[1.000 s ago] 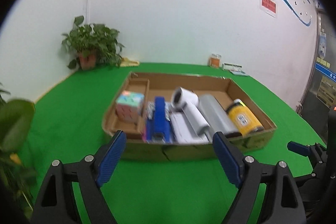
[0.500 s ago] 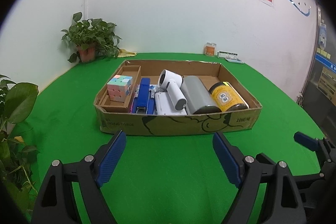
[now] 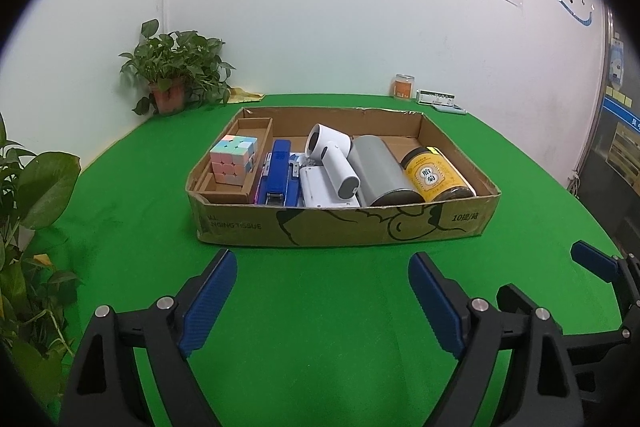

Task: Organize rigid objects

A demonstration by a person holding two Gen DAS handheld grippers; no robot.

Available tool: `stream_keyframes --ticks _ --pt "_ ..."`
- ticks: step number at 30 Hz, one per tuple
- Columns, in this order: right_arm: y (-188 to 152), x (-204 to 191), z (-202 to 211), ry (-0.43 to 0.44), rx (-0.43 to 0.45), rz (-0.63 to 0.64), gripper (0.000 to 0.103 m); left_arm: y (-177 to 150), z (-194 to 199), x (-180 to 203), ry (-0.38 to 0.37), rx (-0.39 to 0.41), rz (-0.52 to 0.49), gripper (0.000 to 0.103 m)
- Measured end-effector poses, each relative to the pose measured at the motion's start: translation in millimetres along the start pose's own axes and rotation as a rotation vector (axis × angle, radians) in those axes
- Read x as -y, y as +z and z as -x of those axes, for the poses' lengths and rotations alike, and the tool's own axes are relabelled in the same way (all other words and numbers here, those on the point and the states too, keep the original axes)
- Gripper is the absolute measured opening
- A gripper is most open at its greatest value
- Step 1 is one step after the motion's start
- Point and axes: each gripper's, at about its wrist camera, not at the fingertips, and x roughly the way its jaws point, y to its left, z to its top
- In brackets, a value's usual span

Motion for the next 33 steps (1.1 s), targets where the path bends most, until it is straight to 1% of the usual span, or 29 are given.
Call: stream_keyframes --ticks 2,4,9,18,23,33 --pt "0.9 -2.7 -1.7 0.002 0.003 0.004 0.102 -0.9 -0.7 -0.7 0.009 -0.002 -0.004 0.088" --pt "1.3 -5.9 -3.1 -0.002 0.000 0.012 0.102 -1.0 -2.6 -2.0 -0.003 -0.011 0.005 0.088" --pt "2.2 -9.7 -7.8 -0.013 -0.008 0.023 0.102 -1.9 -4.1 -4.4 -0.002 -0.011 0.012 0.088" --pt "1.7 -18.0 -20.2 0.019 -0.027 0.040 0.102 -4.9 -8.3 -12.2 0.011 -0.026 0.019 0.088" --pt "2.0 -17.5 -24.6 0.012 -0.030 0.056 0.102 -3.7 -10.4 -14.7 0.009 -0.025 0.027 0.088" --pt "3.1 -19.2 -32.0 0.010 -0.029 0.032 0.102 -5.2 -18.1 -15.2 -0.013 -0.038 0.028 0.088"
